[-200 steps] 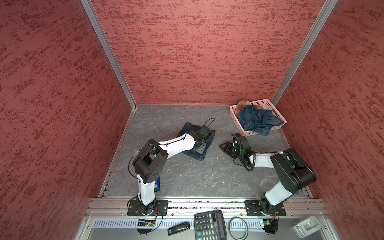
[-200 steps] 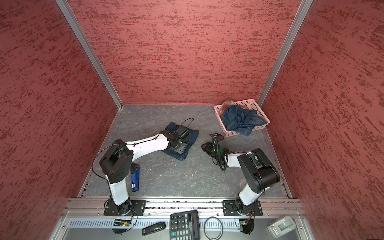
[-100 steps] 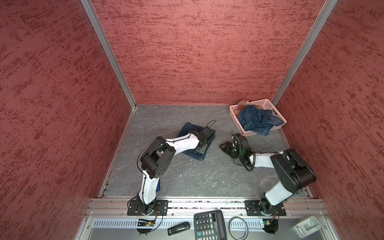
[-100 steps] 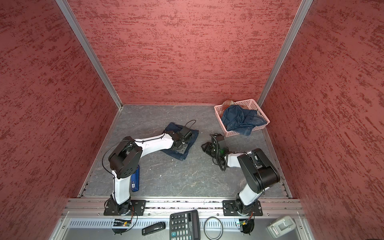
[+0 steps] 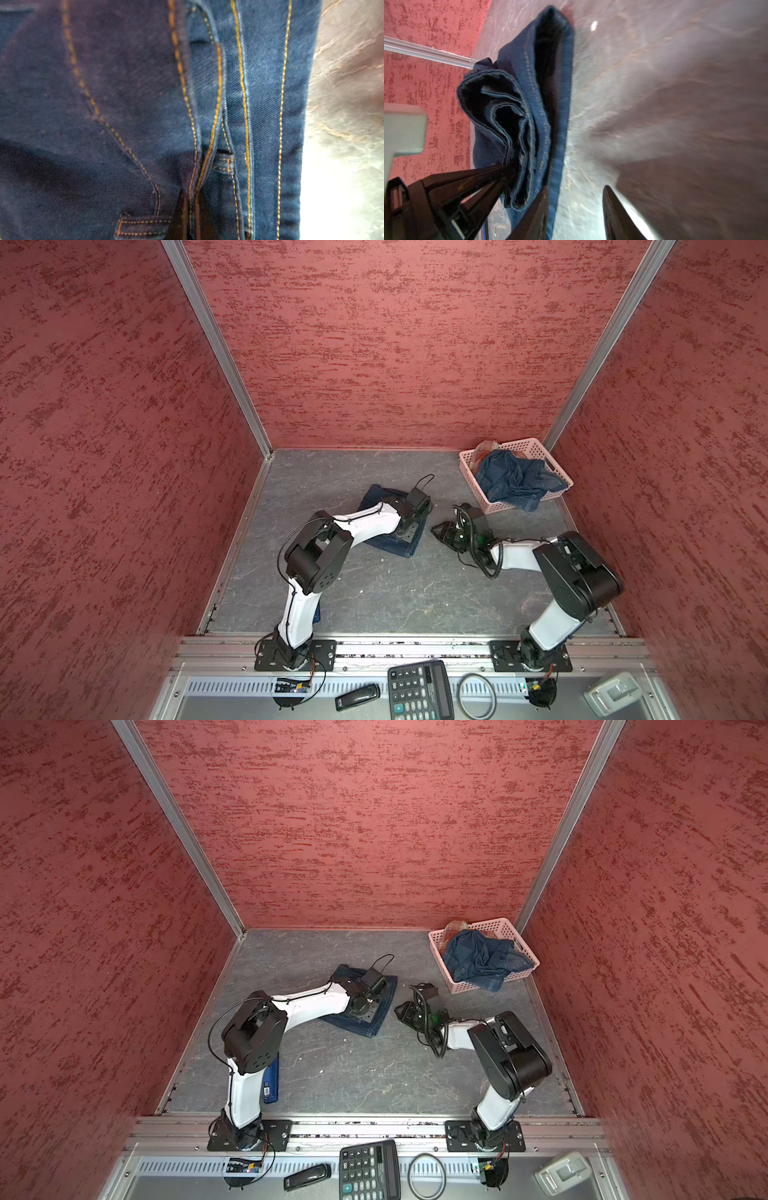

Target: Fold and stack the skirts

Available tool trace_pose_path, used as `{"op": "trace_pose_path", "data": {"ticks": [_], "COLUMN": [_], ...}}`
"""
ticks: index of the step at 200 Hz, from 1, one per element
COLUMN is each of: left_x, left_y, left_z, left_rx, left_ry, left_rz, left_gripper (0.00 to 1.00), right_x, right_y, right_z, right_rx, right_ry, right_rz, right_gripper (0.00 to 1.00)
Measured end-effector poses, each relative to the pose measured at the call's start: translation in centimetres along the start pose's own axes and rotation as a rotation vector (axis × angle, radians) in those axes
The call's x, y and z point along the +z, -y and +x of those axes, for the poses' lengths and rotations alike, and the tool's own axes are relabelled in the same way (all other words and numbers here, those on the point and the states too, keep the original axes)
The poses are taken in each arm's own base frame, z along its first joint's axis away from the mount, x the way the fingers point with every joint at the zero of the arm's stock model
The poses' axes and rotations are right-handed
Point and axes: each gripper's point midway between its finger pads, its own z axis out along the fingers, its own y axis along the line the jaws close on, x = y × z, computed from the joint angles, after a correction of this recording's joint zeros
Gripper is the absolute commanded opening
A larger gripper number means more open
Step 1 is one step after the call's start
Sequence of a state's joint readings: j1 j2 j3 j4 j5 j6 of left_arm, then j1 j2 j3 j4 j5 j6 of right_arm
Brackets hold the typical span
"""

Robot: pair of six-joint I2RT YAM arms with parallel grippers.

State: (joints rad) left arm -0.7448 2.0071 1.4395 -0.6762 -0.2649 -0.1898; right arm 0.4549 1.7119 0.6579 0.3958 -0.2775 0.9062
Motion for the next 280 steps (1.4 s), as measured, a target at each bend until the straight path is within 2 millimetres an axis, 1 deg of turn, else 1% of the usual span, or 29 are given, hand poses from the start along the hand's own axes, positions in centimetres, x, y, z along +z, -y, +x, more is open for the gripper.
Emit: {"op": "trace_pose_path", "data": {"ticks": [29, 53, 81, 117, 140, 159, 190, 204, 217, 252, 264, 280], "left_x": [-1.2, -2.2, -3.0, -3.7, -4.0, -4.3, -4.9, -4.8, -4.3, -2.0, -1.3, -0.9], "left_y": [-0.5, -0.7, -1.0, -1.1, -0.9, -0.6, 0.1, 0.7, 1.4, 3.1, 3.3, 3.5], "left_z": [-0.4, -1.1, -1.8, -2.3, -2.5, -2.9, -3.6, -3.8, -3.7, -2.5, -2.1, -1.9], "left_rx": [-0.02, -0.039, -0.062, -0.078, -0.086, -0.095, -0.111, -0.112, -0.113, -0.105, -0.107, -0.113], "left_ry": [0.024, 0.05, 0.073, 0.087, 0.089, 0.095, 0.107, 0.109, 0.098, 0.043, 0.025, 0.019], "left_rz": [0.023, 0.047, 0.073, 0.104, 0.122, 0.143, 0.174, 0.185, 0.196, 0.211, 0.211, 0.215], "left_gripper": [0.0, 0.0, 0.0, 0.0, 0.0, 0.0, 0.0, 0.0, 0.0, 0.0, 0.0, 0.0], "right_x": [1.4, 2.3, 3.0, 4.1, 4.7, 4.9, 5.1, 5.1, 5.1, 5.2, 5.2, 5.2], "right_y": [-0.9, -0.7, -0.9, -0.9, -1.0, -1.1, -1.2, -1.2, -1.2, -1.3, -1.3, -1.3], "right_z": [0.2, 0.2, 0.0, -0.1, 0.0, 0.0, 0.0, 0.0, 0.0, 0.0, 0.0, 0.0], "right_rx": [0.011, 0.035, 0.059, 0.083, 0.089, 0.092, 0.093, 0.096, 0.097, 0.101, 0.104, 0.104], "right_ry": [-0.008, -0.011, 0.0, 0.002, -0.002, -0.002, -0.001, -0.001, -0.001, 0.0, 0.0, -0.001], "right_rz": [-0.021, -0.024, -0.048, -0.072, -0.078, -0.082, -0.09, -0.092, -0.092, -0.097, -0.097, -0.098], "right_gripper": [0.43, 0.42, 0.33, 0.15, 0.06, 0.03, 0.03, 0.02, 0.02, 0.02, 0.02, 0.05]}}
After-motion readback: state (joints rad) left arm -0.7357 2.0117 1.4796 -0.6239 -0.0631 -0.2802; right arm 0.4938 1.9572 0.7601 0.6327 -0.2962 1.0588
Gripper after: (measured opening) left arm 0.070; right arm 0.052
